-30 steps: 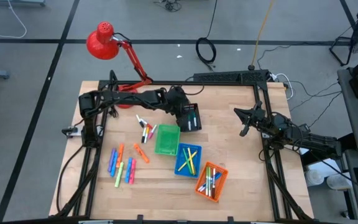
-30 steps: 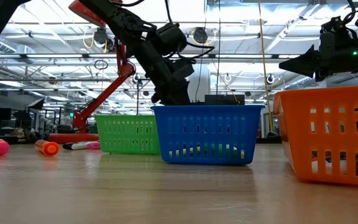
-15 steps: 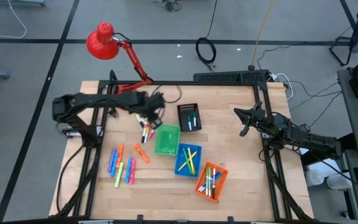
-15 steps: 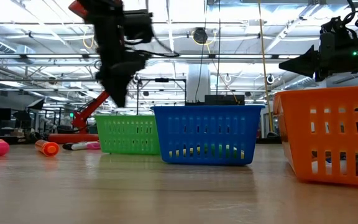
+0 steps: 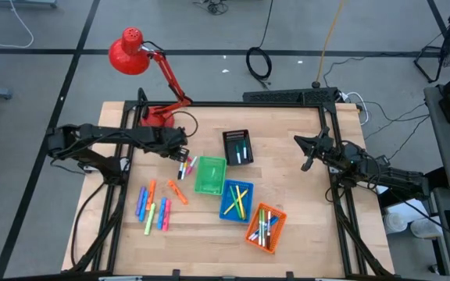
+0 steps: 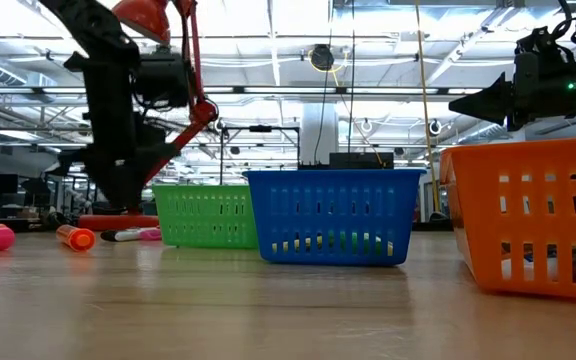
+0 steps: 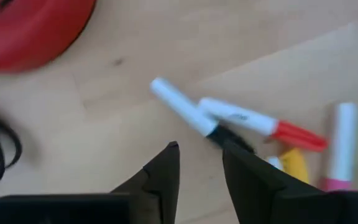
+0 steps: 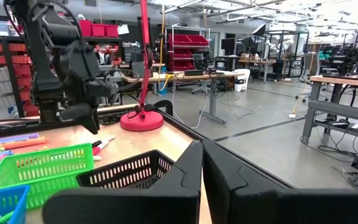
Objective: Pick & Place Markers
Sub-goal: Put the top black and white highlighter pen into the black basket
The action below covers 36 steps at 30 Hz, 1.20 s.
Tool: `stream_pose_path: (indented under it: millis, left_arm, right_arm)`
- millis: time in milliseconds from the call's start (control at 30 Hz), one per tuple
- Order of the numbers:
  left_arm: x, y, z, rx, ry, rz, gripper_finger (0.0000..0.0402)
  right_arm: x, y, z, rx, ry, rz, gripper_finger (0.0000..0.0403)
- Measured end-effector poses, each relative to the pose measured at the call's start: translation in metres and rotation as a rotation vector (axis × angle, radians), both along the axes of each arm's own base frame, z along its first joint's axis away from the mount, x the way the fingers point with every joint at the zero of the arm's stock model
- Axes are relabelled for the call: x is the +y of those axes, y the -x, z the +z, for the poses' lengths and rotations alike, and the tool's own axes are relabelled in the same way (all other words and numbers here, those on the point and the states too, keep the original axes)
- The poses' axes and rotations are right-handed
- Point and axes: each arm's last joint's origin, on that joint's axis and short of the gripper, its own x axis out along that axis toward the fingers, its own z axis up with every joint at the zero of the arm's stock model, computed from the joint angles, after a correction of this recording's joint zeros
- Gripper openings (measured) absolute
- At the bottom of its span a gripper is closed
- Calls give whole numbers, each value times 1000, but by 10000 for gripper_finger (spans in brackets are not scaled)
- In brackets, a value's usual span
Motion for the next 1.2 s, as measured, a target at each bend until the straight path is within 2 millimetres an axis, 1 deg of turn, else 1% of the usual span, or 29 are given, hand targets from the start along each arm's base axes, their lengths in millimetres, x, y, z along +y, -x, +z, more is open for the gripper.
stream_pose_path:
  millis: [67, 167, 333, 733, 867, 1067, 1200]
  left_arm:
    - [1, 2, -5, 1, 6, 32, 120]
    - [2, 2, -6, -17, 7, 66, 120]
    - [3, -3, -5, -64, -7, 62, 120]
    - [3, -5, -7, -82, 24, 62, 120]
    - [4, -6, -11, -62, 31, 67, 120]
    - [5, -12, -28, -19, 66, 51, 120]
    - [5, -14, -33, 4, 96, 43, 120]
  right_arm:
    - [0, 0, 0, 0, 0, 0, 0]
    - [0, 0, 0, 0, 0, 0, 0]
    - [0, 0, 0, 0, 0, 0, 0]
    - [0, 0, 0, 0, 0, 0, 0]
    - [0, 0, 0, 0, 0, 0, 0]
    - [0, 0, 0, 0, 0, 0, 0]
    - [0, 0, 0, 0, 0, 0, 0]
